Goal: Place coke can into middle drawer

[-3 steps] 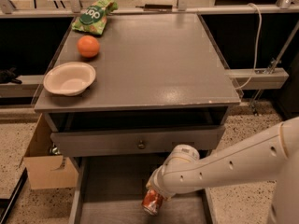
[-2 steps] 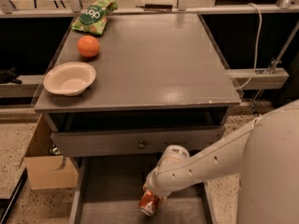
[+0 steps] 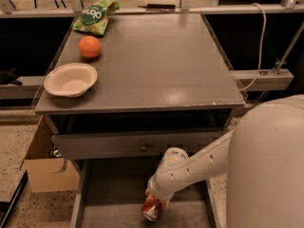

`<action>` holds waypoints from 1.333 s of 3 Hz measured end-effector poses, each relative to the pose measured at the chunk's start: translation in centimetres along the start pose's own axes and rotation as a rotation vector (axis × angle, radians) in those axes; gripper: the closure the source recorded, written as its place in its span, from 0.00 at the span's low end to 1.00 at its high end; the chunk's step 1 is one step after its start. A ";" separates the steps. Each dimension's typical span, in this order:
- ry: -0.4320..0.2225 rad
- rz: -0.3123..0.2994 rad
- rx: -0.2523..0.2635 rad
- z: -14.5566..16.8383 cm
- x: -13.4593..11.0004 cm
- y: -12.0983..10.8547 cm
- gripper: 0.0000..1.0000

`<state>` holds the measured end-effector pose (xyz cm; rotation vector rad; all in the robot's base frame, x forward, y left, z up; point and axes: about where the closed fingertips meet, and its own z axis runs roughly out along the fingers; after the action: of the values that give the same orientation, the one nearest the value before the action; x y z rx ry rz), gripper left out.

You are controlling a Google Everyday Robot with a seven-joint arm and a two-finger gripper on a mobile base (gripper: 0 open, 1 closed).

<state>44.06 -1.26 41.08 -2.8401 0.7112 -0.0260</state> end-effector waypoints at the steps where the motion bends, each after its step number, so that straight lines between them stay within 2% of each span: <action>1: -0.053 0.013 -0.057 3.2 0.1 0.5 1.00; 2: -0.054 0.013 -0.057 3.2 0.1 0.5 1.00; 3: -0.054 0.013 -0.057 3.2 0.1 0.5 0.84; 4: -0.054 0.013 -0.057 3.2 0.1 0.5 0.61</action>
Offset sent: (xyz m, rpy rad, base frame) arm 0.0012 0.0004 -0.0232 -0.0222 0.0538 -0.0015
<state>44.11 -1.10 37.82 -2.8785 0.7300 0.0734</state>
